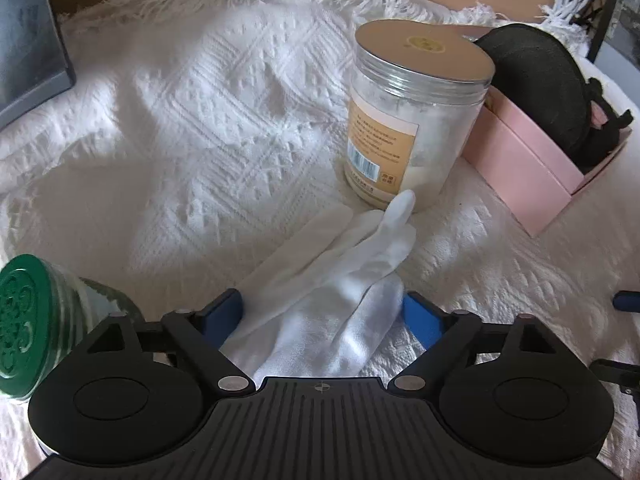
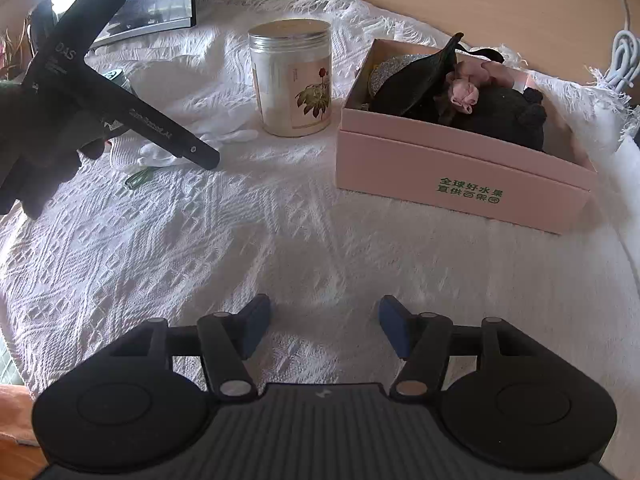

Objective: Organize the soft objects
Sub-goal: 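Withdraw both open tools from the pink box toward the blanket, then grasp the white glove with the left tool while right tool grasps the green cable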

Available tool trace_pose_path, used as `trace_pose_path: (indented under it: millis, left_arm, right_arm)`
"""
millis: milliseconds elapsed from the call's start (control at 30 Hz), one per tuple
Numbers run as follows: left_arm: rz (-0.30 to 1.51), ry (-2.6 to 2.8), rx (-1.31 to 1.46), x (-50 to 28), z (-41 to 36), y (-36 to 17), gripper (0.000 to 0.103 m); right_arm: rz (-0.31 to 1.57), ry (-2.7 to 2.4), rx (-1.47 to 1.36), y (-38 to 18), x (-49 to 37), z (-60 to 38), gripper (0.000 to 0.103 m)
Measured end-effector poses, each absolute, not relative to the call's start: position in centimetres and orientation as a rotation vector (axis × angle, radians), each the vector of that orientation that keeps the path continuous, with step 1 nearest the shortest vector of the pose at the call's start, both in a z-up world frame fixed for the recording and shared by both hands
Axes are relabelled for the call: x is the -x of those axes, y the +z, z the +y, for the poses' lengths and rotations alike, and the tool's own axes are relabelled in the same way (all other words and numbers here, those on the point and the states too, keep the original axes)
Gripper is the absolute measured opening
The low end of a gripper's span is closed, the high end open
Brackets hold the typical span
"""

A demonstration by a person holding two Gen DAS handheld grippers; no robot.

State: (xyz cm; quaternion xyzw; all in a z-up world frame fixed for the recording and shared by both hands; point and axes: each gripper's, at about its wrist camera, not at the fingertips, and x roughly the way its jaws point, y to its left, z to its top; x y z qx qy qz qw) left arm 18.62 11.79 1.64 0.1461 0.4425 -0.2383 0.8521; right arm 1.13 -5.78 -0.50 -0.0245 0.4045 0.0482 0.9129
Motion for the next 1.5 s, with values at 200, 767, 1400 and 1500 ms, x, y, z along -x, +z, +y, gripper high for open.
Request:
trace_pose_path:
  millis: [200,767,1400,1500]
  left_arm:
    - [0.924,-0.409,-0.171,-18.8,13.6,2.9,0.021]
    - [0.821,-0.297,0.222,-11.0,21.8,5.1,0.019]
    - [0.847,-0.144,0.353,-8.0,26.5,3.1,0.019]
    - [0.851,-0.146,0.352,-8.0,26.2,3.1,0.019]
  right_arm:
    - [0.831,0.104,0.062,-0.6,-1.3,-5.6,0.062]
    - [0.748,0.247,0.194,1.7,-4.7,-1.6,0.063]
    - [0.694,0.64,0.399,-0.4,-11.3,9.6,0.071]
    - [0.708,0.64,0.364,-0.6,-12.0,9.2,0.075]
